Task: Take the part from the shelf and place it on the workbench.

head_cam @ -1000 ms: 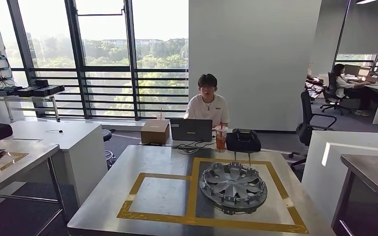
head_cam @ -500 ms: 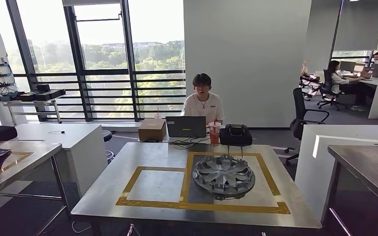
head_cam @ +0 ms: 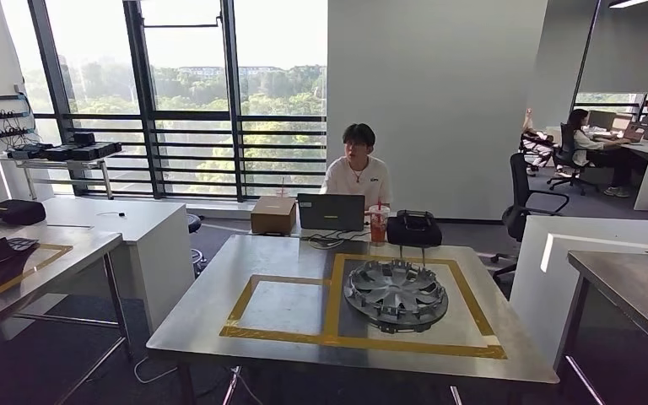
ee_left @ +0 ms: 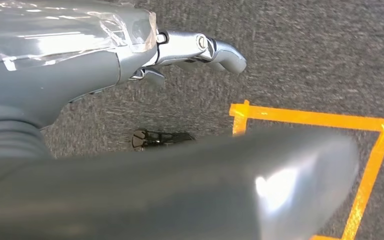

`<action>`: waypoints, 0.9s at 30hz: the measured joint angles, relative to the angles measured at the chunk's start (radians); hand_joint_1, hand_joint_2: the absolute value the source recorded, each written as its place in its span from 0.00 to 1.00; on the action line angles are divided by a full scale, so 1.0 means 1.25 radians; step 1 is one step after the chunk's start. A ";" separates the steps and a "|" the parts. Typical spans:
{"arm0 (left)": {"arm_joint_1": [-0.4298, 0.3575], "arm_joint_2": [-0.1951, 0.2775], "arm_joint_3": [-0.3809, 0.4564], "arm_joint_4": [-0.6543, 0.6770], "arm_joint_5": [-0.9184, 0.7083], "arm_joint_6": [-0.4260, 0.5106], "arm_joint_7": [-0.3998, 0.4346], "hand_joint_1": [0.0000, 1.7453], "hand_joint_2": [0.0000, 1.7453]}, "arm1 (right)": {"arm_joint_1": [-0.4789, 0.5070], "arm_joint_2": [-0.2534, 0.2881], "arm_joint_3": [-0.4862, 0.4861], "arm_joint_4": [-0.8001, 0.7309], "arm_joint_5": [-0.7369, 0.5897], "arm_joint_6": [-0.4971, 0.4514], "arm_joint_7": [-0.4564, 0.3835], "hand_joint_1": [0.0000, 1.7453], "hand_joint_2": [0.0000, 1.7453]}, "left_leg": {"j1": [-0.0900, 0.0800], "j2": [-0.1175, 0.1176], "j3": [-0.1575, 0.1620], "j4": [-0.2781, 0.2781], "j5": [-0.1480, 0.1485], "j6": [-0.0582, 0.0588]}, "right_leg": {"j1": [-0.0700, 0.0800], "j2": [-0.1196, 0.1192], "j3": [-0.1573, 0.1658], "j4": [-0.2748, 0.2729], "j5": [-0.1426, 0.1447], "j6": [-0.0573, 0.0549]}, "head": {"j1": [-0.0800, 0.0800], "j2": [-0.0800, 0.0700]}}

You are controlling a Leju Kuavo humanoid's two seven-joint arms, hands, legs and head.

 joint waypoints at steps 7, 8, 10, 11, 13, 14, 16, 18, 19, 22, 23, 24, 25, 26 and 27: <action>-0.003 0.018 -0.116 0.016 0.096 0.062 0.032 0.00 0.00 | 0.025 0.001 0.085 0.008 -0.115 -0.027 0.011 0.00 0.00 | -0.006 0.000 -0.019 0.031 -0.001 -0.017 | 0.004 0.002 0.135 -0.236 0.070 -0.001 | -0.001 0.000; -0.001 0.022 -0.133 0.020 0.110 0.072 0.037 0.00 0.00 | 0.029 0.003 0.097 0.008 -0.132 -0.031 0.013 0.00 0.00 | -0.005 0.000 -0.021 0.032 -0.001 -0.020 | 0.002 0.001 0.134 -0.237 0.072 -0.006 | -0.002 0.000; 0.002 0.028 -0.165 0.030 0.137 0.089 0.046 0.00 0.00 | 0.031 0.004 0.122 0.008 -0.163 -0.038 0.015 0.00 0.00 | -0.002 -0.003 -0.033 0.055 -0.020 -0.028 | -0.003 0.001 0.134 -0.239 0.078 -0.015 | -0.003 0.000; 0.004 0.031 -0.180 0.036 0.150 0.098 0.051 0.00 0.00 | 0.031 0.005 0.135 0.007 -0.179 -0.042 0.016 0.00 0.00 | 0.001 -0.005 -0.048 0.089 -0.042 -0.033 | -0.005 0.001 0.134 -0.240 0.080 -0.018 | -0.004 0.000; 0.009 0.037 -0.210 0.053 0.176 0.114 0.060 0.00 0.00 | 0.030 0.006 0.158 0.005 -0.210 -0.049 0.019 0.00 0.00 | 0.007 -0.007 -0.095 0.198 -0.096 -0.043 | -0.003 0.000 0.131 -0.239 0.082 -0.022 | -0.007 0.000; 0.013 0.040 -0.225 0.062 0.187 0.122 0.064 0.00 0.00 | 0.030 0.007 0.170 0.003 -0.224 -0.053 0.021 0.00 0.00 | 0.010 -0.007 -0.116 0.247 -0.113 -0.046 | -0.003 0.000 0.129 -0.238 0.083 -0.022 | -0.008 0.000; 0.024 0.044 -0.252 0.080 0.210 0.137 0.073 0.00 0.00 | 0.029 0.008 0.191 -0.005 -0.252 -0.059 0.024 0.00 0.00 | 0.014 -0.007 -0.119 0.260 -0.101 -0.048 | -0.002 0.000 0.128 -0.237 0.084 -0.023 | -0.009 0.000; 0.036 0.049 -0.279 0.098 0.233 0.152 0.081 0.00 0.00 | 0.026 0.010 0.212 -0.016 -0.280 -0.066 0.026 0.00 0.00 | 0.016 -0.007 -0.067 0.155 -0.046 -0.046 | -0.002 0.001 0.130 -0.236 0.084 -0.022 | -0.010 0.000; 0.039 0.053 -0.294 0.108 0.246 0.161 0.085 0.00 0.00 | 0.024 0.011 0.224 -0.021 -0.295 -0.069 0.027 0.00 0.00 | 0.015 -0.008 -0.039 0.099 -0.026 -0.044 | -0.001 0.002 0.130 -0.236 0.085 -0.020 | -0.010 0.000; 0.047 0.062 -0.340 0.134 0.285 0.186 0.098 0.00 0.00 | 0.017 0.014 0.259 -0.036 -0.341 -0.080 0.031 0.00 0.00 | 0.008 -0.010 -0.014 0.040 -0.011 -0.034 | 0.002 0.002 0.121 -0.235 0.094 -0.005 | -0.011 0.000; 0.051 0.065 -0.356 0.141 0.298 0.194 0.102 0.00 0.00 | 0.016 0.015 0.271 -0.040 -0.357 -0.084 0.032 0.00 0.00 | 0.007 -0.011 -0.017 0.039 -0.007 -0.029 | 0.002 0.002 0.119 -0.236 0.097 0.001 | -0.011 0.000; 0.054 0.067 -0.372 0.147 0.311 0.203 0.107 0.00 0.00 | 0.017 0.016 0.283 -0.042 -0.372 -0.087 0.034 0.00 0.00 | 0.008 -0.009 -0.019 0.036 -0.001 -0.023 | 0.001 0.002 0.116 -0.234 0.096 0.005 | -0.010 0.000; 0.056 0.069 -0.389 0.153 0.325 0.212 0.111 0.00 0.00 | 0.019 0.017 0.296 -0.044 -0.389 -0.091 0.036 0.00 0.00 | 0.009 -0.008 -0.023 0.031 0.006 -0.015 | 0.001 0.002 0.108 -0.221 0.084 0.006 | -0.009 0.000; 0.056 0.071 -0.406 0.157 0.339 0.221 0.116 0.00 0.00 | 0.021 0.018 0.309 -0.045 -0.406 -0.095 0.038 0.00 0.00 | 0.009 -0.007 -0.028 0.026 0.013 -0.008 | 0.001 0.002 0.094 -0.192 0.062 0.003 | -0.008 0.000; 0.056 0.074 -0.423 0.161 0.353 0.230 0.120 0.00 0.00 | 0.024 0.019 0.322 -0.045 -0.422 -0.098 0.040 0.00 0.00 | 0.009 -0.006 -0.035 0.024 0.020 -0.002 | 0.001 0.002 0.075 -0.146 0.032 -0.002 | -0.007 0.000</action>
